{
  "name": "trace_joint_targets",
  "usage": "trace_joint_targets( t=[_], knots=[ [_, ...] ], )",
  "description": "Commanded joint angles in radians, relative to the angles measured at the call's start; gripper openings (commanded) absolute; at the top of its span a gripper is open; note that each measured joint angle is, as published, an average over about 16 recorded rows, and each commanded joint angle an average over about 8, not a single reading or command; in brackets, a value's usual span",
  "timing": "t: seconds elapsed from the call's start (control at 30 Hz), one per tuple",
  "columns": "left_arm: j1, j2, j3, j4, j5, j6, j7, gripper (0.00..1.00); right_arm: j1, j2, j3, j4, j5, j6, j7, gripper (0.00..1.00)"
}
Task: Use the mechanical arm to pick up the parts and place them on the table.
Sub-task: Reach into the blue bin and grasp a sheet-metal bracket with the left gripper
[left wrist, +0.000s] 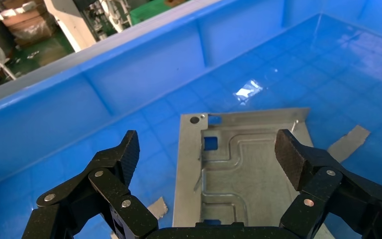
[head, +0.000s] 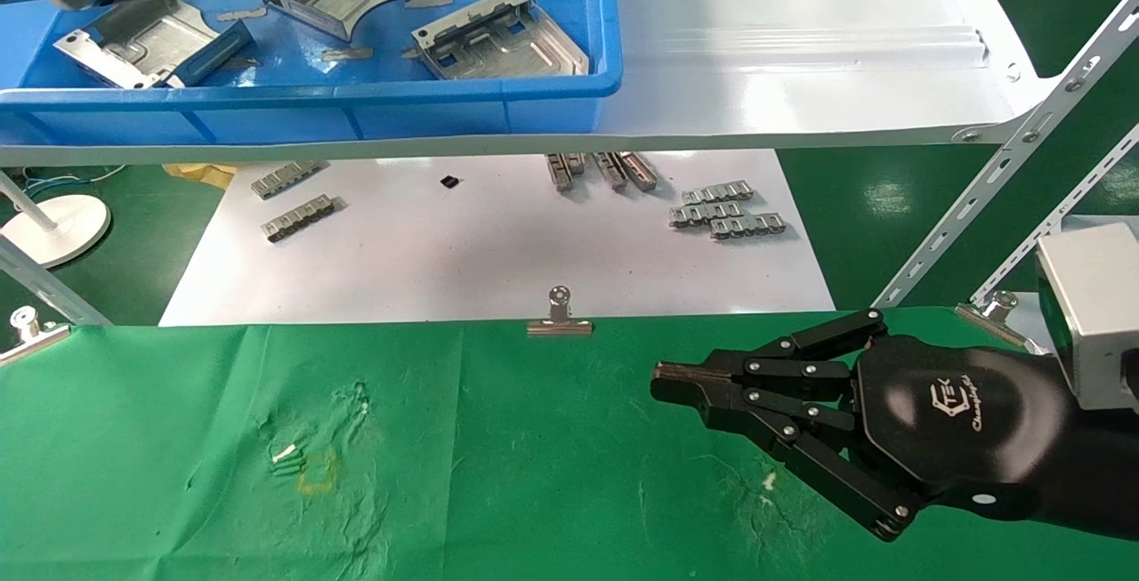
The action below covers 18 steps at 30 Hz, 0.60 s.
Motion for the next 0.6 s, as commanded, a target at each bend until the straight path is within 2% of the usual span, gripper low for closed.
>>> trace_joint_targets(
  t=[0.03, 0.6],
  knots=[
    [-0.017, 0.017, 0.008, 0.036, 0.013, -0.018, 0.003, 0.00, 0.000, 0.000, 0.000, 0.000, 0.000, 0.000, 0.000, 1.00],
    [-0.053, 0.040, 0.032, 0.120, 0.047, -0.026, -0.012, 0.00, 0.000, 0.000, 0.000, 0.000, 0.000, 0.000, 0.000, 1.00]
  ],
)
